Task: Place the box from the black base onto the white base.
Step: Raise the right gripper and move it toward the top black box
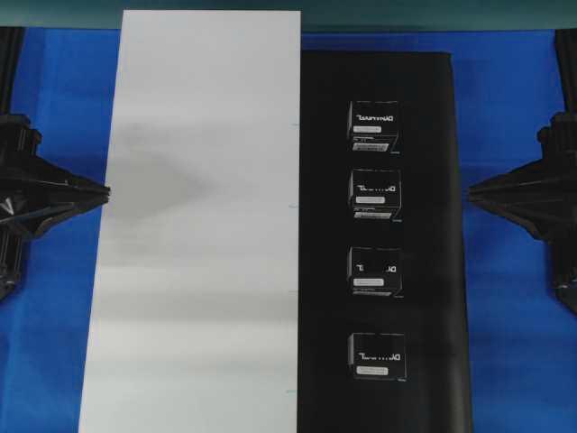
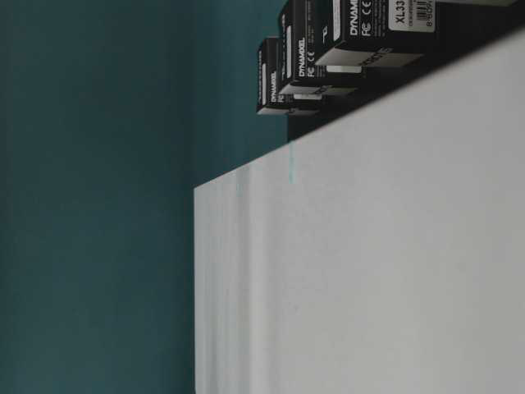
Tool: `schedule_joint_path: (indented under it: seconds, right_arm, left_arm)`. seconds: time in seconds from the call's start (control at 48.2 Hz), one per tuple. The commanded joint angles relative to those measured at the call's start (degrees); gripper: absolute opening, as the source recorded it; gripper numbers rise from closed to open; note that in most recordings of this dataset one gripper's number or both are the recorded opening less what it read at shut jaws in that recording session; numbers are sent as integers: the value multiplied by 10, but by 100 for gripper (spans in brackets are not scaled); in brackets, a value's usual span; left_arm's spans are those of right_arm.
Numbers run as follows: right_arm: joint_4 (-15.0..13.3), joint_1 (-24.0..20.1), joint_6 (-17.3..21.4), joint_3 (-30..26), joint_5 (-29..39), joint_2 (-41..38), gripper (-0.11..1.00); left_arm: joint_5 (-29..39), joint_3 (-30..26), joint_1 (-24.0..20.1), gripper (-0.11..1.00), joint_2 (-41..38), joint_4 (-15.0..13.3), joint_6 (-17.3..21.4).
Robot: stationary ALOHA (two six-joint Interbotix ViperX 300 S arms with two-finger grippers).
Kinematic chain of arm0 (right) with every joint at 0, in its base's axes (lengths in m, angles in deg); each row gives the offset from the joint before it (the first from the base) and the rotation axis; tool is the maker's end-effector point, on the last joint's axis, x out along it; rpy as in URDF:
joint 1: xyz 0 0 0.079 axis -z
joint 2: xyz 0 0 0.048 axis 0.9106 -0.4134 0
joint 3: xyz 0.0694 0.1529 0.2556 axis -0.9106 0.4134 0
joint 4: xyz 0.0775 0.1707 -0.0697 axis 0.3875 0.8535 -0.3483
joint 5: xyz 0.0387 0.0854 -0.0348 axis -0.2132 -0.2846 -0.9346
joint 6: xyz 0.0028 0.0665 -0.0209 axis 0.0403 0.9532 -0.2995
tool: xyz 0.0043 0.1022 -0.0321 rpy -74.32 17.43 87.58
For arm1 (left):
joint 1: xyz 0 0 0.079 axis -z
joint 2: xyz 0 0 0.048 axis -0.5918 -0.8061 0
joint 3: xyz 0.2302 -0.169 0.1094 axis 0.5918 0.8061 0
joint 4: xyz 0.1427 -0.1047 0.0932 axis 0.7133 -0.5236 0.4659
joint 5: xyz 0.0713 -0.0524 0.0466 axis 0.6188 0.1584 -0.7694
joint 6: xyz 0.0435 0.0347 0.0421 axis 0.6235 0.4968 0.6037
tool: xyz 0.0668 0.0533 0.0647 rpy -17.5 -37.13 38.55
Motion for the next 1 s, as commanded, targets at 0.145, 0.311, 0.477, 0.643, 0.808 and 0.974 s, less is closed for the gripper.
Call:
schedule_joint_path:
  seconds: [0.145,0.311,0.477,0.643,0.808,0.974]
  right_arm:
    - [43,7,23,-49,84,24,2]
    - [43,9,25,-76,200,49,1]
    - [35,29,23,-98,330,67,1]
    - [11,91,22,-105,390,82,2]
    - [10,165,19,-111,446,90,3]
    - [1,196,10,-115,542,84,4]
  left_arm:
    - [8,-59,18,5,0,7,-24]
    - [44,-71,18,-1,13,7,-28]
    - [66,-86,15,0,14,7,-28]
    - [67,-89,15,0,13,7,-30]
    - [73,-94,15,0,12,7,-30]
    - [85,-99,18,0,11,7,-31]
